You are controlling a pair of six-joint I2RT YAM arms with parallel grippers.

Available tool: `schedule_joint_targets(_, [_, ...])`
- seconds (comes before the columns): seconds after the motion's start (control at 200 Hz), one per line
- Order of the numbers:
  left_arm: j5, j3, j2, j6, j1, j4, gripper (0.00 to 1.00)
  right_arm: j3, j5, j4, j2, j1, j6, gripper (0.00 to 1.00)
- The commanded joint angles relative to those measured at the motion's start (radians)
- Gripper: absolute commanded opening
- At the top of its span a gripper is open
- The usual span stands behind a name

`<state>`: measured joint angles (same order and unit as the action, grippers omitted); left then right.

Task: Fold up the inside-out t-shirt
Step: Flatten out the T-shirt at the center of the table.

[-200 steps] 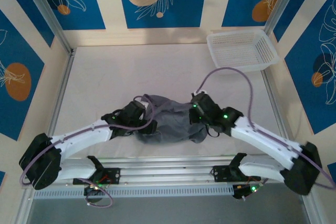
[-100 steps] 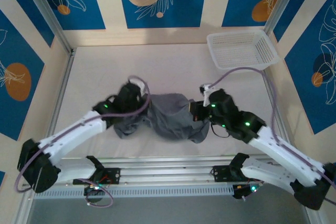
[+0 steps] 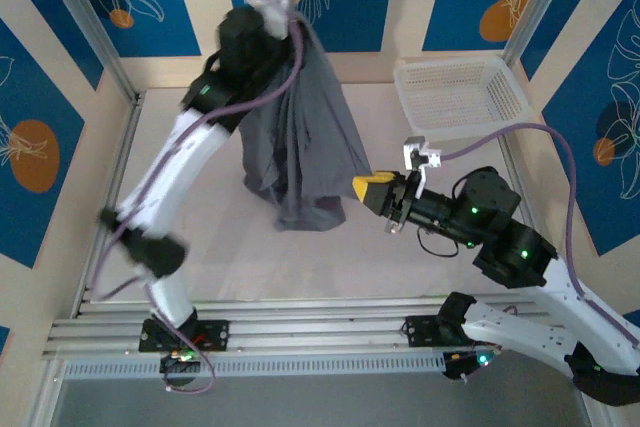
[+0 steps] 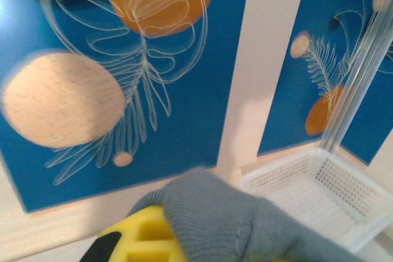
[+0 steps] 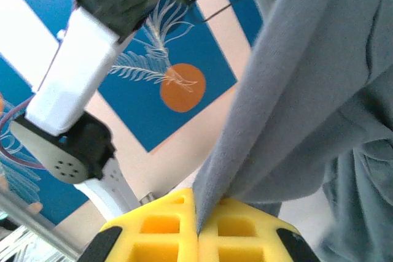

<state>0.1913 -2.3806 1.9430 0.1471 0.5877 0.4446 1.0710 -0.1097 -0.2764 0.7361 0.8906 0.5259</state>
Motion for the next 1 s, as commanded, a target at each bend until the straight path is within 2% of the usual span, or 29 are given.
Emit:
schedule_joint_targets(0.0, [-0.080,-0.520,0.361,0.031,-0.067,0.266,0.00,-0.014,-0.242,0.000,-0.007,0.005,0.060,0.00])
schedule_joint_targets(0.025, [-0.096,-0.631,0.433,0.036,-0.068,0.307,0.09,-0.014,-0.325,-0.028,-0.003,0.000,0.083,0.00])
schedule_joint_targets(0.05, [-0.110,-0.703,0.483,0.036,-0.069,0.340,0.24,-0.013,-0.396,-0.069,0.001,-0.013,0.107,0.00])
schedule_joint_targets(0.095, [-0.143,-0.722,0.517,0.044,-0.068,0.380,0.44,-0.014,-0.485,-0.137,0.016,-0.055,0.139,0.00])
schedule_joint_targets(0.15, [-0.177,-0.655,0.497,0.069,-0.067,0.426,0.53,-0.017,-0.490,-0.215,0.046,-0.156,0.164,0.00])
schedule_joint_targets(0.205, [-0.218,-0.537,0.439,0.079,-0.062,0.459,0.56,-0.034,-0.381,-0.270,0.083,-0.292,0.196,0.00])
schedule_joint_targets(0.285, [-0.274,-0.207,0.260,0.074,-0.043,0.400,0.58,-0.099,-0.186,-0.268,0.129,-0.465,0.222,0.00])
schedule_joint_targets(0.37, [-0.303,0.379,-0.055,0.106,-0.018,0.074,0.61,-0.182,-0.072,-0.209,0.159,-0.558,0.227,0.00])
schedule_joint_targets(0.41, [-0.308,0.604,-0.190,0.147,-0.015,-0.054,0.66,-0.209,-0.044,-0.189,0.171,-0.580,0.228,0.00])
schedule_joint_targets(0.51, [-0.281,0.992,-0.436,0.250,0.001,-0.144,0.67,-0.255,-0.013,-0.157,0.192,-0.608,0.231,0.00])
schedule_joint_targets(0.58, [-0.208,1.230,-0.579,0.358,0.036,-0.168,0.67,-0.268,-0.011,-0.147,0.194,-0.616,0.228,0.00])
schedule_joint_targets(0.69, [-0.124,1.510,-0.706,0.519,0.124,-0.172,0.63,-0.272,-0.009,-0.150,0.194,-0.621,0.216,0.00])
schedule_joint_targets(0.785, [-0.114,1.618,-0.706,0.681,0.198,-0.172,0.54,-0.281,0.022,-0.138,0.195,-0.620,0.219,0.00])
schedule_joint_targets(0.89, [-0.071,1.663,-0.624,0.844,0.282,-0.269,0.48,-0.301,0.052,-0.114,0.195,-0.614,0.224,0.00])
schedule_joint_targets(0.935, [-0.022,1.633,-0.564,0.871,0.313,-0.263,0.45,-0.305,0.056,-0.113,0.195,-0.611,0.227,0.00])
schedule_joint_targets(0.995, [0.043,1.549,-0.461,0.840,0.341,-0.218,0.44,-0.307,0.060,-0.121,0.192,-0.606,0.229,0.00])
